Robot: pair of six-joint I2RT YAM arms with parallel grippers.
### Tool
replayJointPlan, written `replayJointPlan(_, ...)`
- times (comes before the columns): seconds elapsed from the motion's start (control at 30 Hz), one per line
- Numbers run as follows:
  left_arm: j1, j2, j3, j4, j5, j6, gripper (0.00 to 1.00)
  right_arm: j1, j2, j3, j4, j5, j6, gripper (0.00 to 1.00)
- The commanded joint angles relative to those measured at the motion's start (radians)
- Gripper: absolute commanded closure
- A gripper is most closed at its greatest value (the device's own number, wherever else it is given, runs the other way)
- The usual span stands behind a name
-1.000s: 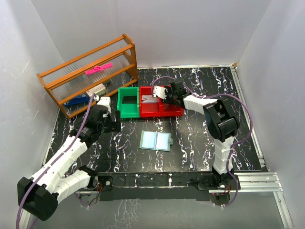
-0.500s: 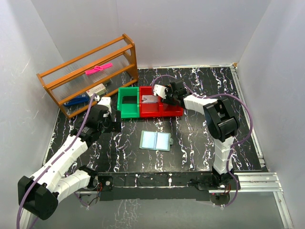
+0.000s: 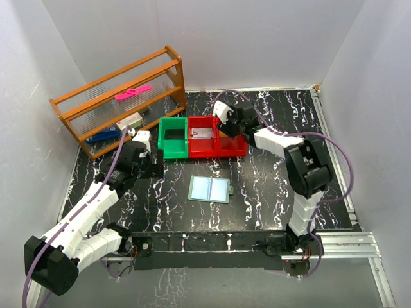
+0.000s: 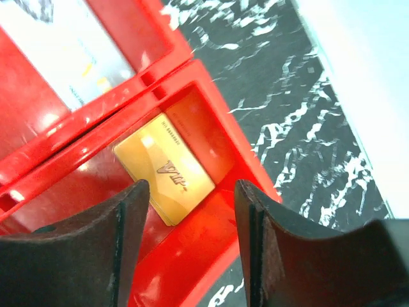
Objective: Take the credit cards out of the card holder
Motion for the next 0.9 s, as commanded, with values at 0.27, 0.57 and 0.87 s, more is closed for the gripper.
replayJointPlan(0.27,0.005,0.004,-0.007,0.015,0.043,0.016,0.01,-0.008,-0.534,-0.231,0.048,0.198,1.097,0.34)
replayJointPlan(0.57,0.004,0.03,-0.002,0.011,0.037,0.011,0.01,0.061,-0.706,-0.485,-0.018,-0.173,1.536,0.36)
replayJointPlan(0.87,0.005,0.044,0.002,0.008,0.024,0.004,0.02,0.467,-0.726,-0.566,-0.267,0.214,1.72,0.44)
